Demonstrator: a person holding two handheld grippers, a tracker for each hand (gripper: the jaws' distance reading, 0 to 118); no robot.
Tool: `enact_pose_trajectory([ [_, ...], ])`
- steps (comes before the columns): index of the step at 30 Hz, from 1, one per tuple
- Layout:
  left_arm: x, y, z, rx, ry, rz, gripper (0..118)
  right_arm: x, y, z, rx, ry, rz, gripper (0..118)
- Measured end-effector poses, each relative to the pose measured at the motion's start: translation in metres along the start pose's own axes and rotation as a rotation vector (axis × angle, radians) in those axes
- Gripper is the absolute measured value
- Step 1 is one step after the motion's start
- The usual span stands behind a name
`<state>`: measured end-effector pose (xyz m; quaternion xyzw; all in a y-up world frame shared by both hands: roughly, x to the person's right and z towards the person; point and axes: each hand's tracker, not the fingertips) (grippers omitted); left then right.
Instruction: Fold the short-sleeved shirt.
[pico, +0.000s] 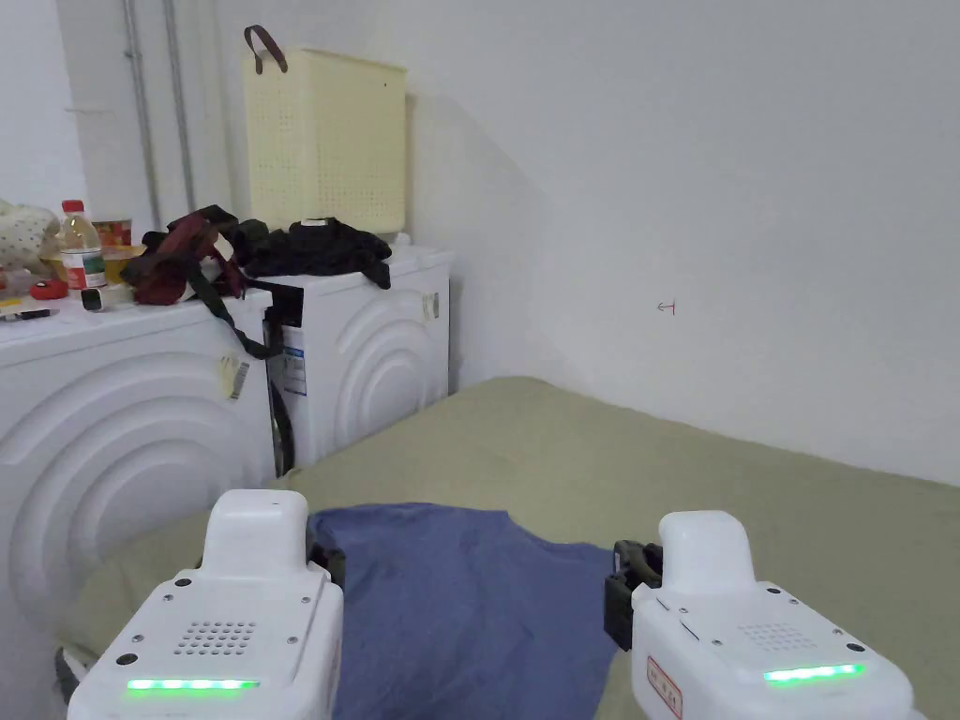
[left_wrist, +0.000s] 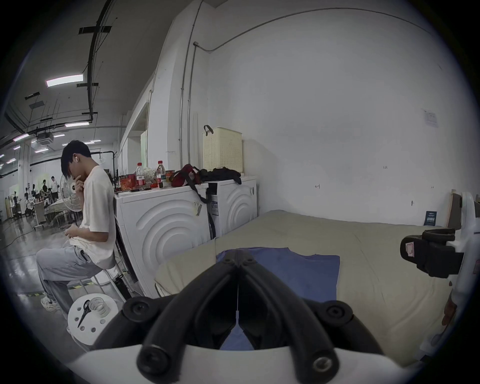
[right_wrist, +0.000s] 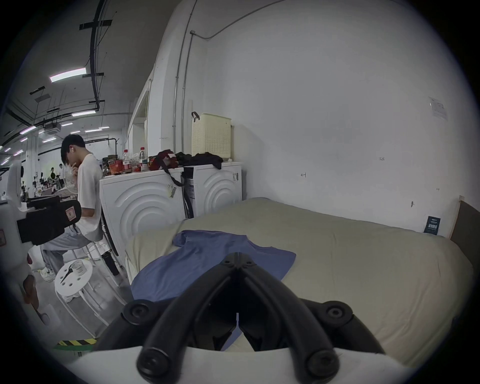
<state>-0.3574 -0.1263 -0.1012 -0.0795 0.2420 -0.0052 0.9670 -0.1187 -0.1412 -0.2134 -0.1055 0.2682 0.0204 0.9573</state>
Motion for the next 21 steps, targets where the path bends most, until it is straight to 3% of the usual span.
enact_pose_trajectory([
  [8,0.028,0.002,-0.041,-0.104,-0.106,-0.035,0,0.032,-0.003,0.002,-0.021,-0.046,-0.016,1],
  [12,0.056,0.034,-0.112,-0.228,-0.301,-0.058,3,0.055,-0.004,-0.002,-0.031,-0.061,-0.022,1],
  [13,0.065,0.040,-0.133,-0.225,-0.320,-0.083,33,0.061,-0.005,-0.002,-0.031,-0.065,-0.034,1],
  [14,0.074,0.046,-0.154,-0.241,-0.343,-0.093,78,0.067,-0.006,-0.004,-0.034,-0.071,-0.037,1],
  [15,0.087,0.051,-0.175,-0.291,-0.365,-0.114,115,0.074,-0.007,-0.005,-0.038,-0.081,-0.035,1],
  [17,0.103,0.060,-0.218,-0.329,-0.475,-0.104,118,0.088,-0.010,-0.007,-0.051,-0.097,-0.030,1],
  [21,0.160,0.050,-0.282,-0.512,-0.511,-0.298,118,0.121,-0.020,-0.008,-0.076,-0.131,-0.043,1],
])
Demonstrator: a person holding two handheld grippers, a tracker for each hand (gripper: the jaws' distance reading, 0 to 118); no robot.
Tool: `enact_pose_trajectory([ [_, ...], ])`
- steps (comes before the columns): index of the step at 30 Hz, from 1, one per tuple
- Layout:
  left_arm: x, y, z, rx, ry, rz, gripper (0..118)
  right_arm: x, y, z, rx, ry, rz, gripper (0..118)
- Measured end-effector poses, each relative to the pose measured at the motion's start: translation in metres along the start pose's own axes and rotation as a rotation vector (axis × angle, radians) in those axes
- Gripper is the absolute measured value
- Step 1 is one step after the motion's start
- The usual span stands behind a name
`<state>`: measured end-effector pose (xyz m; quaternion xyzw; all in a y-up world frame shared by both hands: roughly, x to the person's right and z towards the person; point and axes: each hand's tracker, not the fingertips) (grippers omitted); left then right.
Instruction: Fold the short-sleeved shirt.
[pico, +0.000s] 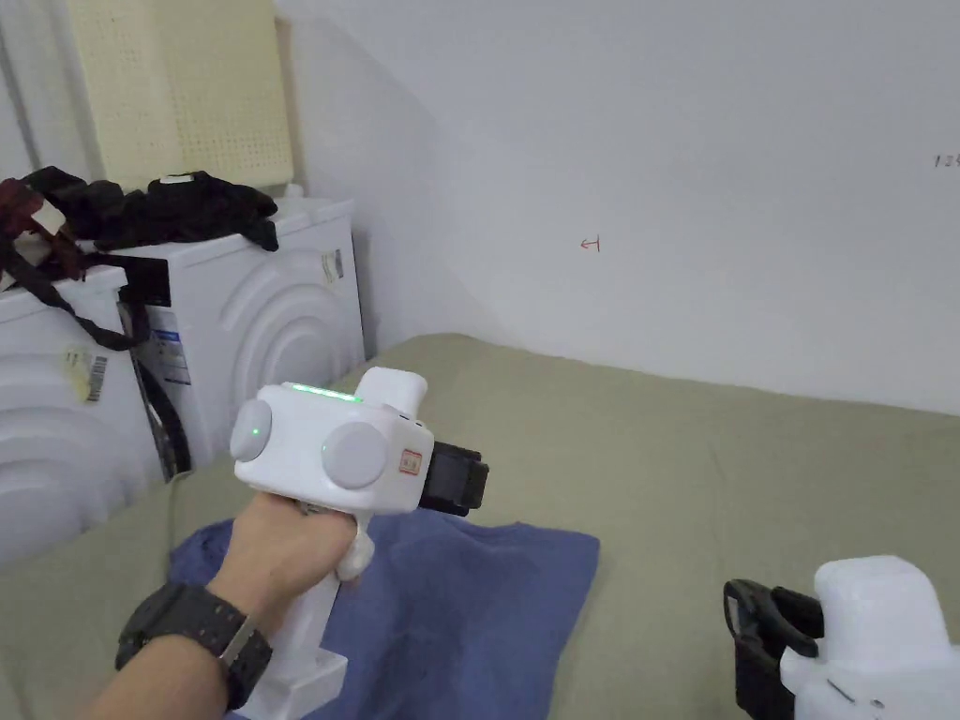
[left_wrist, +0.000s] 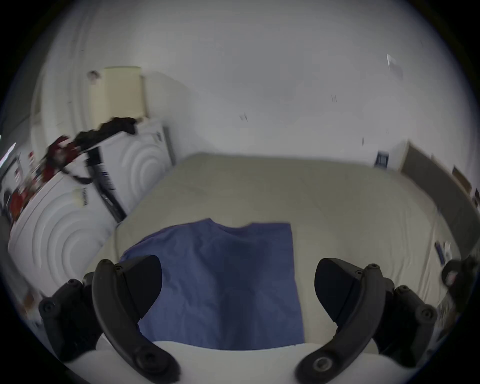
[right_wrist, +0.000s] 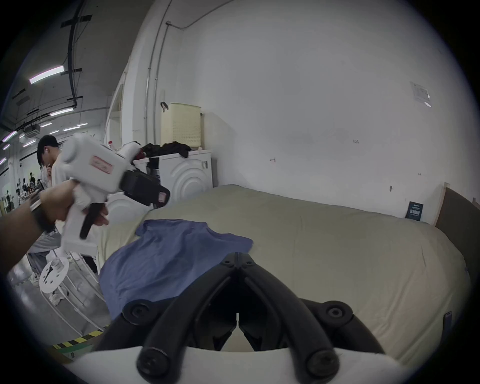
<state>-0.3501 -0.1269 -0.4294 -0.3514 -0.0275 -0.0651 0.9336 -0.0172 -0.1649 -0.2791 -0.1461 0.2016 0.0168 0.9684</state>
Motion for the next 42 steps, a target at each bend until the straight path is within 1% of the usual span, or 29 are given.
enact_pose_trajectory([
  [2,0.000,0.007,-0.051,-0.118,-0.057,-0.038,118,0.015,-0.007,-0.002,-0.019,-0.035,-0.011,1],
  [3,0.003,0.007,-0.078,-0.186,-0.074,-0.049,118,0.023,-0.011,-0.003,-0.032,-0.036,-0.015,1],
  [7,0.012,-0.006,-0.162,-0.376,-0.185,0.022,118,0.048,-0.031,-0.011,-0.100,-0.066,-0.050,1],
  [9,0.020,-0.015,-0.196,-0.458,-0.164,0.025,118,0.058,-0.043,-0.017,-0.138,-0.067,-0.076,1],
  [10,0.009,-0.017,-0.226,-0.518,-0.201,0.032,118,0.061,-0.047,-0.019,-0.149,-0.070,-0.076,1],
  [12,0.003,-0.021,-0.260,-0.546,-0.168,0.031,118,0.065,-0.057,-0.023,-0.174,-0.068,-0.085,1],
  [13,0.000,-0.022,-0.271,-0.557,-0.163,0.033,113,0.066,-0.061,-0.024,-0.184,-0.064,-0.091,1],
  [14,0.020,-0.037,-0.252,-0.474,-0.093,0.008,104,0.067,-0.065,-0.026,-0.191,-0.058,-0.103,1],
  [15,0.025,-0.045,-0.250,-0.485,-0.100,0.018,91,0.066,-0.068,-0.027,-0.195,-0.057,-0.103,1],
  [17,0.032,-0.058,-0.251,-0.496,-0.093,0.020,87,0.063,-0.073,-0.028,-0.207,-0.051,-0.117,1],
  [18,0.015,-0.051,-0.262,-0.483,-0.122,0.043,84,0.062,-0.075,-0.027,-0.207,-0.047,-0.123,1],
  [19,0.011,-0.049,-0.263,-0.488,-0.134,0.046,84,0.060,-0.076,-0.026,-0.206,-0.043,-0.131,1],
  [20,0.009,-0.046,-0.258,-0.443,-0.168,0.054,67,0.058,-0.077,-0.024,-0.203,-0.037,-0.136,1],
  [21,0.006,-0.042,-0.250,-0.388,-0.179,0.044,31,0.055,-0.076,-0.022,-0.202,-0.038,-0.134,1],
  [22,0.027,-0.047,-0.213,-0.308,-0.098,0.002,0,0.054,-0.076,-0.020,-0.202,-0.038,-0.136,1],
  [23,0.029,-0.046,-0.196,-0.279,-0.092,-0.002,0,0.053,-0.075,-0.018,-0.203,-0.037,-0.137,1],
  [24,0.029,-0.045,-0.185,-0.291,-0.156,0.012,0,0.052,-0.074,-0.014,-0.200,-0.034,-0.139,1],
  [25,0.030,-0.045,-0.175,-0.298,-0.175,0.013,0,0.052,-0.073,-0.010,-0.193,-0.028,-0.145,1],
  [26,0.011,-0.028,-0.194,-0.302,-0.159,0.010,0,0.053,-0.072,-0.005,-0.188,-0.026,-0.147,1],
  [28,0.008,-0.016,-0.181,-0.222,-0.180,0.003,0,0.053,-0.067,0.006,-0.173,-0.039,-0.142,1],
  [30,0.014,-0.001,-0.172,-0.198,-0.197,0.034,0,0.058,-0.063,0.018,-0.154,-0.050,-0.136,1],
  [32,0.031,0.017,-0.159,-0.127,-0.244,-0.008,0,0.063,-0.058,0.029,-0.144,-0.066,-0.130,1],
  [33,0.044,0.029,-0.149,-0.082,-0.297,-0.038,0,0.066,-0.056,0.035,-0.133,-0.078,-0.133,1],
  [34,0.066,0.039,-0.127,-0.027,-0.321,-0.057,0,0.069,-0.054,0.040,-0.127,-0.083,-0.140,1],
  [36,0.114,0.066,-0.102,0.006,-0.412,-0.100,0,0.075,-0.051,0.051,-0.111,-0.096,-0.149,1],
  [37,0.138,0.076,-0.092,0.034,-0.450,-0.146,0,0.077,-0.051,0.057,-0.104,-0.103,-0.148,1],
  [38,0.153,0.099,-0.100,0.002,-0.513,-0.162,0,0.079,-0.051,0.063,-0.101,-0.116,-0.145,1],
  [40,0.205,0.126,-0.094,0.015,-0.586,-0.244,0,0.084,-0.052,0.076,-0.095,-0.129,-0.150,1],
  [42,0.269,0.146,-0.084,0.049,-0.678,-0.329,0,0.092,-0.054,0.089,-0.093,-0.145,-0.172,1],
])
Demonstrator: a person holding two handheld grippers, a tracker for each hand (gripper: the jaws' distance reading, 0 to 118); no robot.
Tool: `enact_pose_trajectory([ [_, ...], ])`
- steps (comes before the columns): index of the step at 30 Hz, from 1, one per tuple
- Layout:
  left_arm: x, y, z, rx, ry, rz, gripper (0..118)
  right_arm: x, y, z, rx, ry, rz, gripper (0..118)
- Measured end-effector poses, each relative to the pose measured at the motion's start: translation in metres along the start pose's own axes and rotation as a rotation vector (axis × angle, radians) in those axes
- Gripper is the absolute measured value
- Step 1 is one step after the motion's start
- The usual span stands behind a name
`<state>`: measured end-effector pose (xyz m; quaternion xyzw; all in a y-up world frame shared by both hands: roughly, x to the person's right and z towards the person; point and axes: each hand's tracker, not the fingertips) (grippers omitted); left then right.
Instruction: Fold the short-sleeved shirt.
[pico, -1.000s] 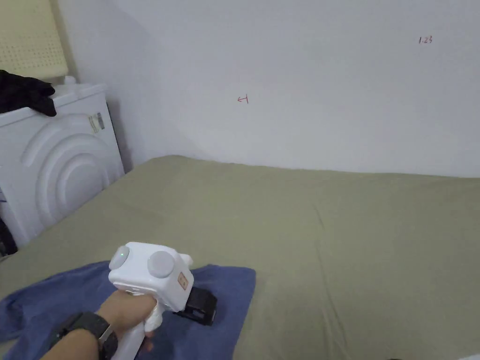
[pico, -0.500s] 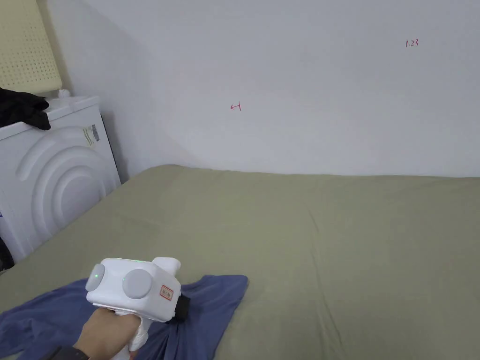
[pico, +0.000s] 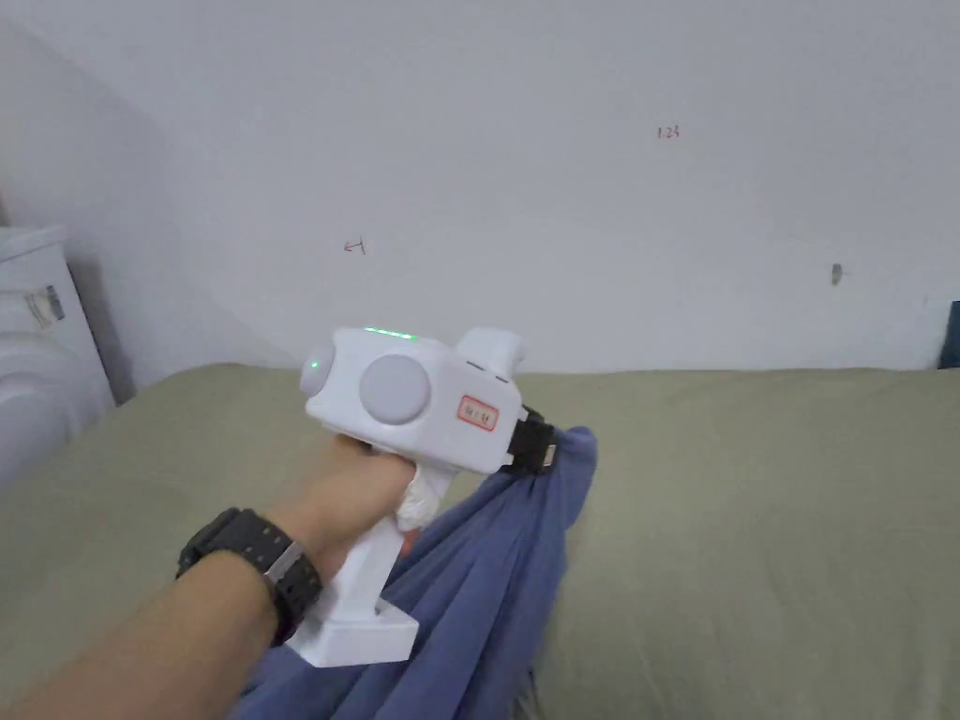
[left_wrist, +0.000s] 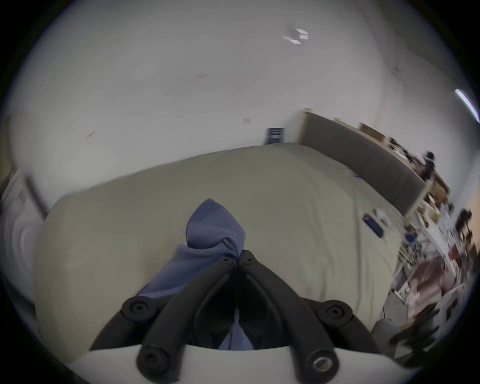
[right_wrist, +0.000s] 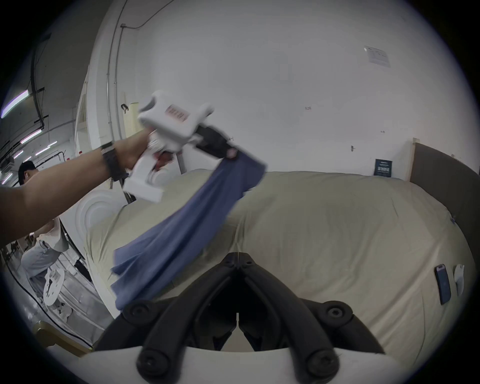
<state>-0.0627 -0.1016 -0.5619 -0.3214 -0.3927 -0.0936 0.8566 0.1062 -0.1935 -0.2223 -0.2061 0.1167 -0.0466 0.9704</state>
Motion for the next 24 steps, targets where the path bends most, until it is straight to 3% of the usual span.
enact_pose_trajectory([
  [5,0.128,0.043,-0.090,-0.030,-0.226,-0.193,0,0.027,-0.009,0.027,-0.001,-0.058,-0.045,1],
  [12,0.255,0.022,-0.211,-0.187,-0.534,-0.246,0,0.063,-0.028,0.064,-0.027,-0.177,-0.089,1],
  [18,0.298,-0.041,-0.271,-0.314,-0.485,-0.304,3,0.079,-0.030,0.073,-0.033,-0.242,-0.107,1],
  [19,0.292,-0.046,-0.274,-0.303,-0.472,-0.282,25,0.079,-0.029,0.074,-0.025,-0.243,-0.108,1],
  [21,0.280,-0.051,-0.268,-0.268,-0.398,-0.191,102,0.078,-0.028,0.074,-0.011,-0.233,-0.108,1],
  [22,0.269,-0.051,-0.263,-0.276,-0.383,-0.148,118,0.076,-0.026,0.074,-0.009,-0.226,-0.107,1],
  [24,0.243,-0.043,-0.232,-0.210,-0.423,-0.081,118,0.072,-0.025,0.073,-0.004,-0.203,-0.104,1],
])
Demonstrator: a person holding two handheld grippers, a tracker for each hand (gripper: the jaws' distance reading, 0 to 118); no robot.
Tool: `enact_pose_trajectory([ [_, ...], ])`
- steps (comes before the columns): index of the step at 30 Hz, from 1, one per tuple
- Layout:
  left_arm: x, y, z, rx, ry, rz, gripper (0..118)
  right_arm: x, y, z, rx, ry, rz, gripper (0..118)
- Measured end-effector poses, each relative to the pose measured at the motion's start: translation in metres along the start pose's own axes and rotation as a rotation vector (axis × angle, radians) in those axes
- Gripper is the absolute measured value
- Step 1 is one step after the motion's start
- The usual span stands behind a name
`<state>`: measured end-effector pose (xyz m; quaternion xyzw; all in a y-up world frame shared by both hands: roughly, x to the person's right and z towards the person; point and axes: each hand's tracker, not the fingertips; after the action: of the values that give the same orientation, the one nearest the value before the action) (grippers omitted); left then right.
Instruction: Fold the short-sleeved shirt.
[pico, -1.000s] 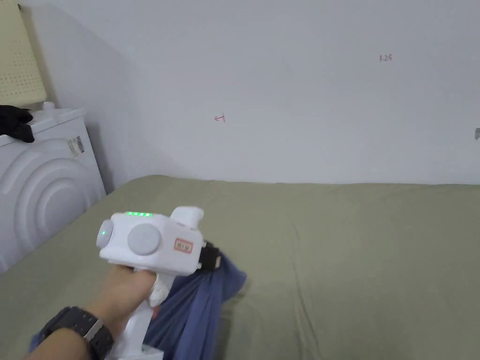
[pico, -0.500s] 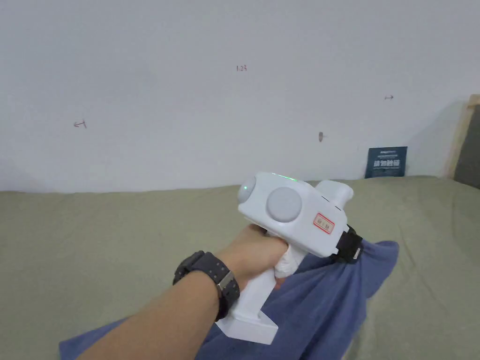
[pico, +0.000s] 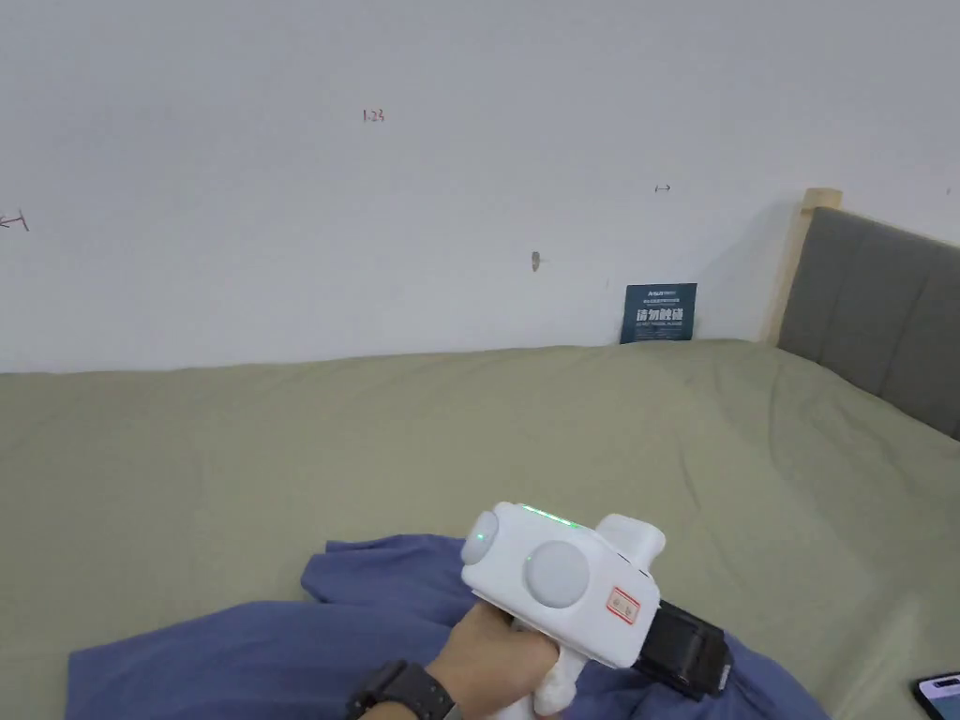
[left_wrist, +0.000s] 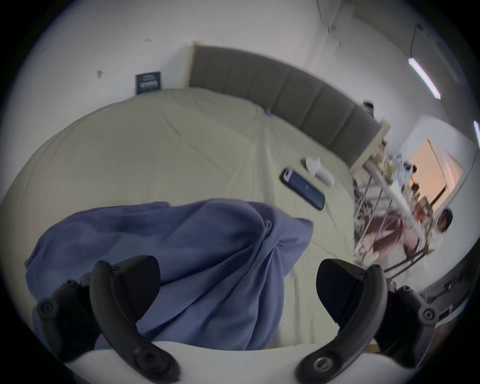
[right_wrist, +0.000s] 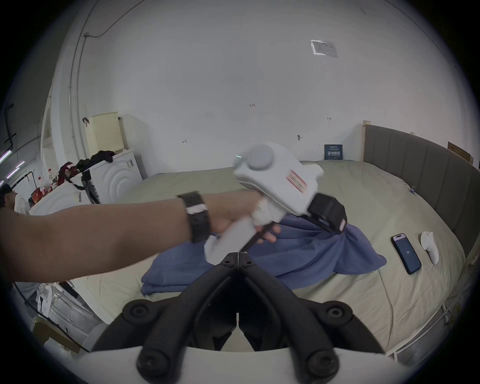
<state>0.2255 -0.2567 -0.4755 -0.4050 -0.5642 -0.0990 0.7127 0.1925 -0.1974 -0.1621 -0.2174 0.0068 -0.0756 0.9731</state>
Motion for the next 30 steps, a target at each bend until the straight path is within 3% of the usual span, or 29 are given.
enact_pose_trajectory([
  [3,-0.017,-0.018,0.084,0.122,0.084,-0.008,118,-0.008,0.004,-0.003,-0.001,0.016,0.013,1],
  [8,-0.028,-0.093,0.243,0.356,0.501,0.026,118,-0.018,0.016,-0.021,0.038,0.030,0.079,1],
  [11,-0.021,-0.157,0.310,0.475,0.761,0.133,118,-0.022,0.027,-0.035,0.073,0.005,0.123,1],
  [15,0.003,-0.229,0.361,0.535,0.909,0.325,117,-0.021,0.041,-0.049,0.108,-0.005,0.104,1],
  [16,0.002,-0.247,0.365,0.546,0.932,0.339,105,-0.021,0.043,-0.053,0.113,-0.024,0.104,1],
  [17,0.011,-0.265,0.371,0.570,0.964,0.343,79,-0.021,0.044,-0.056,0.125,-0.033,0.104,1],
  [18,0.019,-0.276,0.369,0.609,1.046,0.348,33,-0.020,0.044,-0.058,0.129,-0.040,0.105,1],
  [19,0.022,-0.286,0.369,0.613,1.086,0.361,0,-0.019,0.044,-0.060,0.128,-0.050,0.107,1],
  [22,0.040,-0.306,0.366,0.670,1.096,0.397,0,-0.017,0.035,-0.063,0.124,-0.106,0.121,1],
  [25,0.047,-0.318,0.356,0.653,1.102,0.426,0,-0.011,0.025,-0.061,0.087,-0.117,0.072,1],
  [30,0.026,-0.299,0.350,0.619,0.975,0.427,0,-0.002,0.025,-0.056,0.084,-0.113,0.044,1],
])
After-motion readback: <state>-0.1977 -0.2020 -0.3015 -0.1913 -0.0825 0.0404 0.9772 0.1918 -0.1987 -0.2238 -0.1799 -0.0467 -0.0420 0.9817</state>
